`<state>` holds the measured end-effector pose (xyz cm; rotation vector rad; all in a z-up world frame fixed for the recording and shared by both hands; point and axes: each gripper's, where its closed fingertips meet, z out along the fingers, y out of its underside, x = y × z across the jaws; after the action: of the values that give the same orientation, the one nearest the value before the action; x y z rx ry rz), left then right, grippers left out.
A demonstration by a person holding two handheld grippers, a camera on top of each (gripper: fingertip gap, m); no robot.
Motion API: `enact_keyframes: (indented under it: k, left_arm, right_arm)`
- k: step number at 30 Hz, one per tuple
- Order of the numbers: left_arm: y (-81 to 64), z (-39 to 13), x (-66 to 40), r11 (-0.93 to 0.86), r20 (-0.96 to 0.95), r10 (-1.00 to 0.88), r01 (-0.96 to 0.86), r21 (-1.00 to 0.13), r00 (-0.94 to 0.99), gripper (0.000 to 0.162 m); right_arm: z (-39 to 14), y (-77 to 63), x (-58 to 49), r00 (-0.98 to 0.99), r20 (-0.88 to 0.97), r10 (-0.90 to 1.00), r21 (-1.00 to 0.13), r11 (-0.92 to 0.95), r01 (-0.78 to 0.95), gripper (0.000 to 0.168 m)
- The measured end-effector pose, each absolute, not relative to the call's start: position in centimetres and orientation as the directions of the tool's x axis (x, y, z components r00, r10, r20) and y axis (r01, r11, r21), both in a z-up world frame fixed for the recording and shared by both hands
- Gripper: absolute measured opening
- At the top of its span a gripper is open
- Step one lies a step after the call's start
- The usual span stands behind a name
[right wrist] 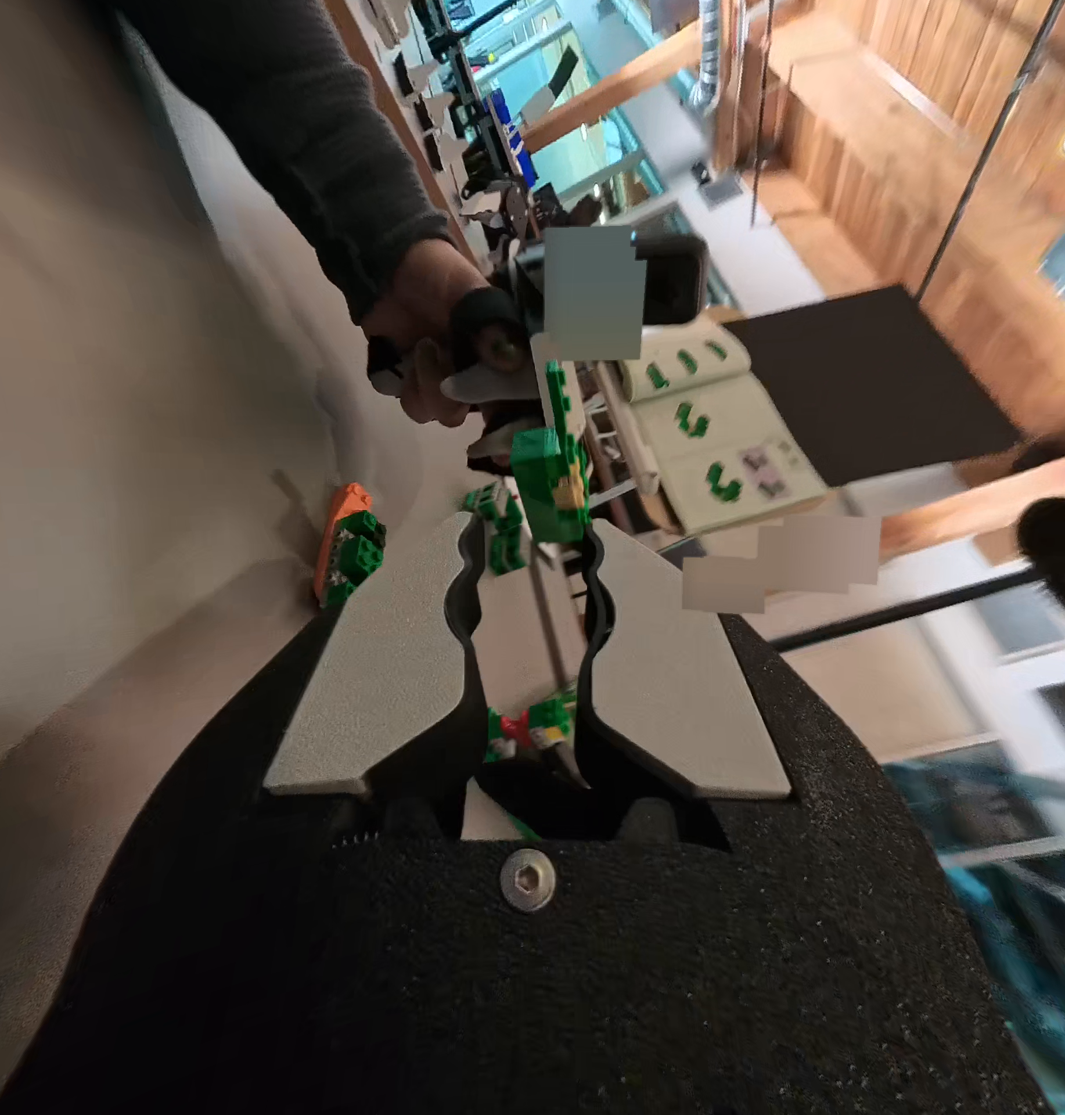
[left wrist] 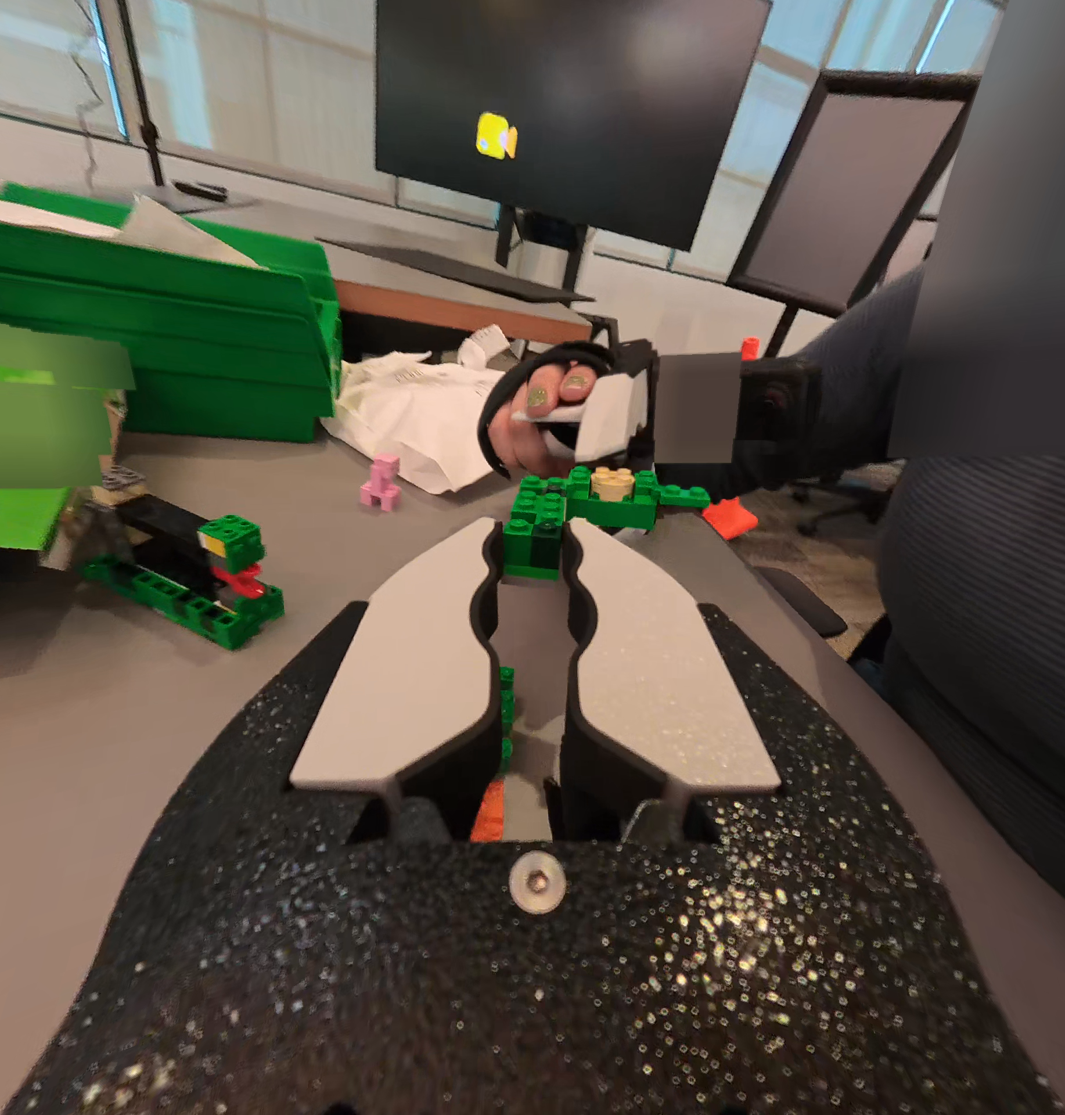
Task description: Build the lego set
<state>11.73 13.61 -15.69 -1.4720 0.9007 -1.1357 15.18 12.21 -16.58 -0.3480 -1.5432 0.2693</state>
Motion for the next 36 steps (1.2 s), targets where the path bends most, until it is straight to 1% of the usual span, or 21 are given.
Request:
enact_keyframes:
  k: [2,4,6,7,9,12,17,20,22,28,36]
  left_arm:
    - [13.9,-15.4,11.2,-0.174,0.182,-0.937,0.053,-0.983,0.298,0.018]
    - [14.1,-15.2,10.8,-0.136,0.148,-0.932,0.059,-0.989,0.330,0.018]
    - [14.2,-15.2,10.6,-0.092,0.101,-0.929,0.044,-0.995,0.357,0.018]
    - [14.2,-15.2,10.6,-0.072,0.078,-0.927,0.031,-0.997,0.368,0.018]
    - [14.2,-15.3,10.8,-0.049,0.045,-0.924,0.001,-0.999,0.380,0.018]
    - [14.2,-15.9,11.2,-0.027,0.006,-0.920,-0.050,-0.998,0.391,0.018]
    - [14.1,-16.0,11.7,-0.008,-0.015,-0.923,-0.058,-0.998,0.384,0.018]
    - [14.0,-16.1,11.9,-0.005,-0.021,-0.924,-0.066,-0.998,0.383,0.018]
    - [14.1,-16.2,11.9,-0.002,-0.026,-0.921,-0.071,-0.997,0.389,0.018]
    - [14.5,-16.8,12.0,-0.014,-0.025,-0.913,-0.093,-0.996,0.406,0.018]
    - [14.6,-16.9,11.9,-0.017,-0.025,-0.912,-0.097,-0.995,0.410,0.018]
  right_arm:
    - [-16.5,12.9,15.3,-0.004,0.867,0.498,-0.497,0.866,0.052,0.034]
    - [-16.7,13.3,15.2,-0.053,0.753,0.656,-0.654,0.755,0.053,0.039]
    - [-17.1,13.2,15.2,-0.150,0.553,0.819,-0.822,0.566,0.061,0.046]
    - [-17.0,13.2,15.2,-0.187,0.444,0.876,-0.884,0.462,0.068,0.052]
    - [-16.7,13.2,15.1,-0.230,0.282,0.931,-0.949,0.307,0.079,0.056]
    - [-16.4,13.4,15.1,-0.245,0.165,0.956,-0.978,0.190,0.082,0.053]
    - [-17.6,13.0,14.9,-0.289,0.103,0.952,-0.976,0.153,0.157,0.049]
    - [-18.0,12.6,14.8,-0.307,0.095,0.947,-0.975,0.151,0.163,0.038]
    - [-18.0,12.6,14.8,-0.309,0.102,0.945,-0.975,0.156,0.158,0.036]
    - [-18.6,12.8,14.7,-0.315,0.081,0.946,-0.973,0.144,0.182,0.034]
    - [-18.7,13.0,14.7,-0.318,0.074,0.945,-0.976,0.134,0.171,0.034]
